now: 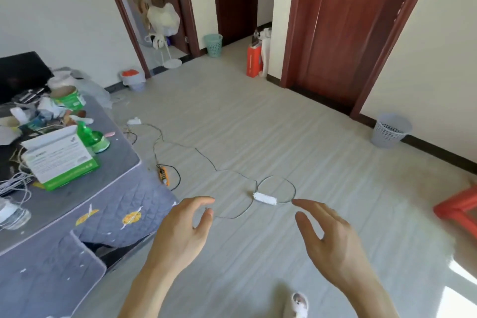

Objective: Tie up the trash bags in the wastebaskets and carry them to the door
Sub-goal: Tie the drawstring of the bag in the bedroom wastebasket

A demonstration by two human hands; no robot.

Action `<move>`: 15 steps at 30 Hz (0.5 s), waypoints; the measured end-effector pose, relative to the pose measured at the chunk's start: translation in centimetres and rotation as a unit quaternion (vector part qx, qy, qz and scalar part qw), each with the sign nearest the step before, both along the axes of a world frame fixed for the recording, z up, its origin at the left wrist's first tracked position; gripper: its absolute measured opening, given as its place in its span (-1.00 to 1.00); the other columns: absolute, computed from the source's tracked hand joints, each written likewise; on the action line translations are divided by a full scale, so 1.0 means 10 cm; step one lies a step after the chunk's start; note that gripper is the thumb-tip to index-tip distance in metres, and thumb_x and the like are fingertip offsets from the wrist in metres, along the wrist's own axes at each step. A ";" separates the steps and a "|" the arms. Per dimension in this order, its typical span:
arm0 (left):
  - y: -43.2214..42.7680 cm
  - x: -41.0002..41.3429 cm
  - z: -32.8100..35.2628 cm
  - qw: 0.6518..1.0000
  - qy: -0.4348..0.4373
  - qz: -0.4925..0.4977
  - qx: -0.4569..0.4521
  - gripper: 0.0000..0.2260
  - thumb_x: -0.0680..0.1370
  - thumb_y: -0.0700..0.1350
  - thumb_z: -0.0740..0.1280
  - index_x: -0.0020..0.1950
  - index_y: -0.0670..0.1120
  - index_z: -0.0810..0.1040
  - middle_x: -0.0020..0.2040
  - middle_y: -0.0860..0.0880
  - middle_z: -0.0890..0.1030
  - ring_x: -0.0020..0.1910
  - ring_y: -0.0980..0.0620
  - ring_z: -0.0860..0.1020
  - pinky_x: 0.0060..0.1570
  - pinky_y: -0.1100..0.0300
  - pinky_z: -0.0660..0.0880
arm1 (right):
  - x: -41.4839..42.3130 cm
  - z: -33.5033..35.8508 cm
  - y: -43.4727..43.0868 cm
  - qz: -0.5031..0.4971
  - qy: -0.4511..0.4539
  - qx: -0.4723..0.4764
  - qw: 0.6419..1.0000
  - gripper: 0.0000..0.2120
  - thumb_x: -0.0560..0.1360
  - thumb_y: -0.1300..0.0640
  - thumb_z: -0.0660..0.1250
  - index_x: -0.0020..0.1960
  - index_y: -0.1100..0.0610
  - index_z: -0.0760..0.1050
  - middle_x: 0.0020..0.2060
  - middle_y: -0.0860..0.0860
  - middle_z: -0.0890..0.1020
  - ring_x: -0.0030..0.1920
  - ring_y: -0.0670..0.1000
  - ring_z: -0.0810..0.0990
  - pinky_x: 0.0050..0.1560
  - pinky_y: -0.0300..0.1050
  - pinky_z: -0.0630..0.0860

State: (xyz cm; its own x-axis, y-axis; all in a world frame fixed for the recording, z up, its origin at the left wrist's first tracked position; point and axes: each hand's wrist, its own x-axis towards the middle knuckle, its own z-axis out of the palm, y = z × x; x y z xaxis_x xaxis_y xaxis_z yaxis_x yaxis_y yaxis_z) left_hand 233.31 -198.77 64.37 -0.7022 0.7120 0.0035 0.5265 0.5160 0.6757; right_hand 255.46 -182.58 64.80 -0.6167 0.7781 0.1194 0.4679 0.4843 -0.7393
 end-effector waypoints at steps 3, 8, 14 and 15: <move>0.72 -0.31 -0.04 0.999 -0.009 0.039 0.002 -0.81 0.59 -0.06 0.30 0.17 0.15 0.56 0.10 0.29 0.55 0.11 0.30 0.47 0.06 0.40 0.28 | -0.43 -0.04 0.81 0.028 0.008 -0.012 1.000 -0.78 0.59 -0.03 0.26 0.19 -0.26 0.53 0.01 -0.54 0.47 -0.25 -0.35 0.45 -0.12 -0.53 0.35; 1.79 -0.87 0.02 0.996 -0.018 0.082 -0.003 -0.82 0.59 -0.01 0.29 0.16 0.22 0.54 0.08 0.33 0.54 0.03 0.32 0.49 -0.04 0.52 0.31 | -1.21 0.05 2.14 0.078 0.016 -0.003 0.997 -0.78 0.58 0.00 0.26 0.17 -0.18 0.58 0.09 -0.41 0.55 0.10 -0.24 0.56 -0.05 -0.43 0.48; 2.58 -1.93 0.02 0.988 -0.022 0.153 0.005 -0.81 0.55 -0.02 0.35 0.04 0.30 0.52 -0.04 0.34 0.58 -0.06 0.27 0.54 -0.06 0.45 0.36 | -2.52 0.09 3.30 0.125 -0.008 0.009 0.992 -0.79 0.56 -0.04 0.28 0.13 -0.24 0.58 0.09 -0.39 0.58 0.11 -0.23 0.57 0.03 -0.30 0.53; 2.67 -2.12 -0.01 0.986 -0.028 0.165 0.009 -0.80 0.55 -0.03 0.37 0.02 0.30 0.53 -0.12 0.30 0.58 -0.16 0.22 0.55 -0.12 0.40 0.40 | -2.75 0.07 3.43 0.130 -0.010 0.007 0.991 -0.79 0.55 -0.04 0.28 0.13 -0.26 0.58 0.09 -0.40 0.57 0.12 -0.25 0.56 0.00 -0.38 0.51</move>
